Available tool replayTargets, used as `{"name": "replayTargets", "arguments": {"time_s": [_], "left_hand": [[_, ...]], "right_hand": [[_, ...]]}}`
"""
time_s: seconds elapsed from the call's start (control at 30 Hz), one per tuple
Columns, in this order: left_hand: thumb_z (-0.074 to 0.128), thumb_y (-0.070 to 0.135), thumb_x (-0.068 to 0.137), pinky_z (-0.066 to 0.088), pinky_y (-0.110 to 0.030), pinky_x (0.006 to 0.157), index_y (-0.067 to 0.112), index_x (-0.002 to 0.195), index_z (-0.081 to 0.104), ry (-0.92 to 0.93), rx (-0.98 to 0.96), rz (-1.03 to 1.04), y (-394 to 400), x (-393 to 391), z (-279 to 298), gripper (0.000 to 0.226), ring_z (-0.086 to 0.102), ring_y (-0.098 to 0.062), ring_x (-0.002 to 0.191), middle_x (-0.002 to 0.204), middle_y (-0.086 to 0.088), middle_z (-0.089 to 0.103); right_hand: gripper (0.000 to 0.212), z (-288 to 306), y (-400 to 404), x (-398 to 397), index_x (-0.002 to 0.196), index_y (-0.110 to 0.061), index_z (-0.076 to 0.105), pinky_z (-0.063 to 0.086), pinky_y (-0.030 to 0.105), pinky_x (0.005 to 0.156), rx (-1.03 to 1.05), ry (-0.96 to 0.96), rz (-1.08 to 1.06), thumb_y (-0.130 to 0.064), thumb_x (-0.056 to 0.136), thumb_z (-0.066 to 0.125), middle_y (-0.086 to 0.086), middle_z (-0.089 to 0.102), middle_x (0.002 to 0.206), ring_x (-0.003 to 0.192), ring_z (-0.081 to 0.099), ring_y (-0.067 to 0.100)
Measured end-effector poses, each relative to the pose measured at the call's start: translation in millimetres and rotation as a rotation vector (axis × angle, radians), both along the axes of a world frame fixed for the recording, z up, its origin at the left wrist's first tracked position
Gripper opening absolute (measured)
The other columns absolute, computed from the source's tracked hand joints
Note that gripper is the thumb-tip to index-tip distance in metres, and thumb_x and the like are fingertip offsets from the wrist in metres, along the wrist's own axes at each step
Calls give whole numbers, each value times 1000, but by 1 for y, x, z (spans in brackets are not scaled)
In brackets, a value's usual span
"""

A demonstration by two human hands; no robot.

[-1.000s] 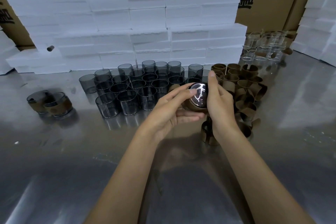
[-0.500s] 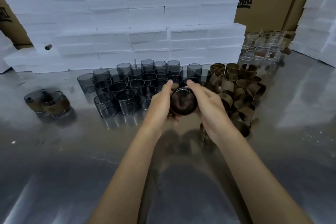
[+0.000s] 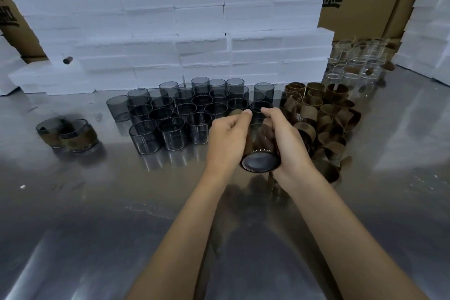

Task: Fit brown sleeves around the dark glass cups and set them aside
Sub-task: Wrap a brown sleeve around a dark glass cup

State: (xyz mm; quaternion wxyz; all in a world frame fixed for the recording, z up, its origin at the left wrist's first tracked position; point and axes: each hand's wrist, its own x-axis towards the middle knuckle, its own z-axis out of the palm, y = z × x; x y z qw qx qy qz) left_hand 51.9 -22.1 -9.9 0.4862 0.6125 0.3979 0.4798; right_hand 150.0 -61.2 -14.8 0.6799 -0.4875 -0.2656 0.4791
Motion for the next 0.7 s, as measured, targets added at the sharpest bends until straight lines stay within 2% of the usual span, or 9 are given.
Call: {"name": "replayTargets", "arguments": {"time_s": [0.1, 0.2, 0.27, 0.33, 0.47, 0.6, 0.7], "left_hand": [[62, 28, 100, 36, -33, 63, -14, 68, 48, -92, -22, 34, -3, 4, 0, 55, 43, -24, 61, 64, -11, 46], [64, 31, 99, 35, -35, 66, -18, 73, 49, -154, -70, 30, -7, 6, -1, 57, 43, -25, 65, 69, -11, 47], [65, 34, 98, 35, -36, 66, -11, 69, 49, -176, -110, 32, -8, 6, 0, 57, 42, -25, 65, 67, -11, 43], [65, 37, 98, 36, -32, 61, 3, 63, 49, -176, -160, 39, -8, 7, -1, 51, 40, -23, 60, 60, -9, 38], [63, 43, 99, 38, -21, 47, 21, 51, 40, -165, -250, 24, -7, 9, -5, 57, 39, -11, 46, 50, 5, 37], [65, 38, 98, 38, -23, 49, 22, 49, 41, -179, -238, 9, -6, 9, -5, 57, 40, -10, 47, 50, 4, 38], [66, 32, 98, 36, -14, 47, 23, 46, 42, -198, -163, 1, -3, 7, -4, 58, 44, -9, 54, 57, -5, 40]], "right_hand": [[47, -1, 0, -3, 46, -27, 68, 56, 28, 60, 13, 26, -10, -37, 91, 67, -5, 65, 57, 55, 67, 10], [51, -1, 0, -3, 42, -25, 60, 52, 24, 54, 31, 42, -13, -37, 91, 68, -8, 54, 52, 50, 60, 9], [50, -1, -1, -3, 43, -27, 54, 50, 27, 58, 20, 49, -19, -40, 89, 70, -7, 48, 54, 51, 55, 11], [53, -2, -1, -2, 43, -26, 51, 47, 27, 58, 1, 27, -22, -44, 88, 70, -8, 43, 52, 46, 50, 9], [61, -1, -3, -1, 35, -24, 54, 46, 22, 47, -62, -36, -37, -50, 89, 68, -11, 48, 44, 38, 52, 5], [64, 1, -2, 2, 36, -23, 46, 43, 23, 47, -36, -5, -2, -47, 93, 65, -7, 42, 42, 37, 47, 8], [62, 3, -2, 6, 44, -19, 40, 42, 25, 47, 26, 89, 46, -44, 96, 60, -3, 36, 42, 39, 41, 12]]}}
